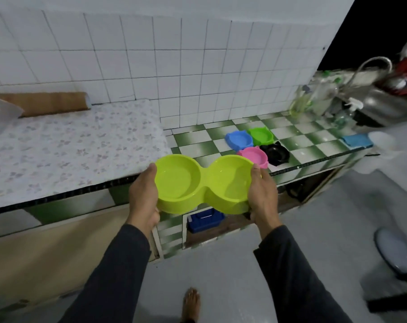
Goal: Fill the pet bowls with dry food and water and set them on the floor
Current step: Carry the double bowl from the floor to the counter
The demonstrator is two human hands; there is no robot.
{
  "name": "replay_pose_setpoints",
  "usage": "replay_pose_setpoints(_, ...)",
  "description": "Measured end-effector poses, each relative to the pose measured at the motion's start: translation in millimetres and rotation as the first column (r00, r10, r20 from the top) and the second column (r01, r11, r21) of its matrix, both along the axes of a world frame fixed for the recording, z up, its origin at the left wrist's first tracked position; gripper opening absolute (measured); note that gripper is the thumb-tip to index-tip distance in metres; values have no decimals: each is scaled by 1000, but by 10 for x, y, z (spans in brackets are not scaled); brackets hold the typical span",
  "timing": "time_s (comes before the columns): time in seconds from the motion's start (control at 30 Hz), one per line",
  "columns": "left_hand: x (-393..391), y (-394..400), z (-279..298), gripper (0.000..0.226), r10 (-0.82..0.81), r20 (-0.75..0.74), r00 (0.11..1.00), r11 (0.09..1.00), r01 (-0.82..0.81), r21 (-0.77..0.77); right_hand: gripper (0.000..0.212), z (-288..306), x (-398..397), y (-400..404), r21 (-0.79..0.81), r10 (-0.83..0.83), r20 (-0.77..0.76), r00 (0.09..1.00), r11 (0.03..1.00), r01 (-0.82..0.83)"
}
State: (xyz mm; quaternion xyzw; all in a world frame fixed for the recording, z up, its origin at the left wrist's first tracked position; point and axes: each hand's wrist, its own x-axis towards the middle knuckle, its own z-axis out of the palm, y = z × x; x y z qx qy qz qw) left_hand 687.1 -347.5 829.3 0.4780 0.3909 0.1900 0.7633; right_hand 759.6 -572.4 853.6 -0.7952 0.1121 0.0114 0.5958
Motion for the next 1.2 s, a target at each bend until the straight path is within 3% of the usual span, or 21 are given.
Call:
replay_pose_setpoints(0.1,446,-207,14,46,-72,-17,997,997,72,1,77,-36,275,-208,25,-110,-19,994,994,110)
replay_pose_setpoints(0.27,1127,-500,27,43,-173,-29,984,985,173,13,54,1,763,-562,54,-229,-42,972,971,231)
replay_pose_setpoints(0.53,2104,-910,21,37,-325,-57,944,945,326,-2,62,-111,1438,-1020,126,-370,-75,926,918,377)
replay_pose_setpoints(0.8,2891,-1435,-71,39,-398,-62,915,917,398,1,65,-245,2042,-1553,138,-448,-108,887,877,460)
replay_pose_setpoints(0.97,3348,-1833,-148,25,-449,-60,892,893,449,-12,61,-337,2468,-1953,155,-468,-111,877,863,481)
replay_pose_setpoints(1.1,3698,-2203,-208,50,-467,-87,880,884,462,-73,57,-379,2822,-2317,136,-459,-78,885,874,466)
replay_pose_setpoints(1.2,3933,-2475,-238,42,-436,-124,891,899,428,-92,57,-391,3081,-2580,128,-436,-77,897,888,442)
